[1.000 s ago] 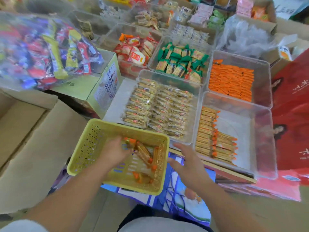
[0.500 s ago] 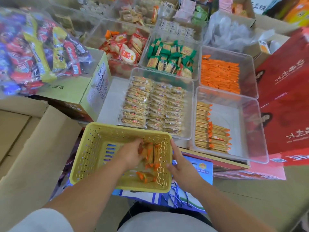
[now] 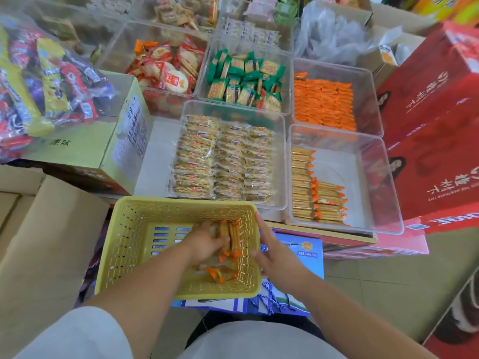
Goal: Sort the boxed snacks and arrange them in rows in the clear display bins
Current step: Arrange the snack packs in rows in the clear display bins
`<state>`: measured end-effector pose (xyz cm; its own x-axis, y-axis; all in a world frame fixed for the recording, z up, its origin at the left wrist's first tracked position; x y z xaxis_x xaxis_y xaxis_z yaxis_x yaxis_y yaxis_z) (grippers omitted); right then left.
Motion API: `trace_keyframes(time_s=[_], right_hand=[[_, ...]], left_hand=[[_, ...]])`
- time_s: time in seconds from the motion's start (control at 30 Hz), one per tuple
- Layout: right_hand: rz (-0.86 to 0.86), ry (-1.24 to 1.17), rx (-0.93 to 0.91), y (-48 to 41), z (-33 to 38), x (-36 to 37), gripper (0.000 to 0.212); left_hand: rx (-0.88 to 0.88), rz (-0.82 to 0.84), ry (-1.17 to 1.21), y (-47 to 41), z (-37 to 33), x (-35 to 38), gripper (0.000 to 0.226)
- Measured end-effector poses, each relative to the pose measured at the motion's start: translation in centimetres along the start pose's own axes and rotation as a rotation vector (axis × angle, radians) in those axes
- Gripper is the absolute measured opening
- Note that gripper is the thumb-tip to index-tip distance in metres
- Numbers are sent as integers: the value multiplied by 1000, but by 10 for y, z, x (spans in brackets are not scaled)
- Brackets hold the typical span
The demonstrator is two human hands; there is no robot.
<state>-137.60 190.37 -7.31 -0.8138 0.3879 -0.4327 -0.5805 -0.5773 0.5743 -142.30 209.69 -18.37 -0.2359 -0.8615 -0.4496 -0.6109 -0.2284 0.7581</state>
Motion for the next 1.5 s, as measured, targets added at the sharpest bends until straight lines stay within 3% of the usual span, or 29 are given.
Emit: trace_keyframes(time_s=[0.07, 0.23, 0.37, 0.43, 0.6, 0.7, 0.97, 1.17, 1.33, 1.5], right_hand=[[16, -33, 7, 0, 0, 0, 84], [22, 7, 6, -4, -1, 1, 85], [11, 29, -12, -7, -3, 3, 85], [10, 3, -12, -8, -6, 4, 85], [13, -17, -7, -9, -11, 3, 86], [18, -23, 1, -9, -12, 2, 85], [52, 166, -19, -13, -8, 9, 72], [52, 163, -77, -16, -2, 16, 77], [37, 165, -81, -18, -2, 16, 78], [32, 183, -76, -17, -2, 16, 78]], left_hand=[[-65, -1, 98, -3, 1, 3, 78], [-143, 34, 137, -4, -2, 16, 44], [-245, 142, 457, -1, -8, 25, 48], [-262, 168, 504, 1, -12, 26, 49], [-263, 87, 303, -3, -17, 29, 26], [-247, 61, 280, -8, -14, 29, 24], [-298, 93, 184, -3, -20, 29, 64], [-324, 29, 354, -2, -16, 35, 24], [-261, 77, 381, 5, -20, 29, 38], [-134, 54, 96, 10, -24, 3, 29]])
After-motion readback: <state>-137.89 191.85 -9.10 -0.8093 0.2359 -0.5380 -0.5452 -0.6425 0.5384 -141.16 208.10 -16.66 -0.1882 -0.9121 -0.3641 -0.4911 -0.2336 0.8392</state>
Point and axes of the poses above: each hand's wrist, its own y-axis away from the middle knuckle, its own x-axis out of the palm, z = x × y, the point moved 5 cm from there along -y, towards the middle knuckle, and after that the axes turned 2 degrees about -x, right-handed, at the moved point
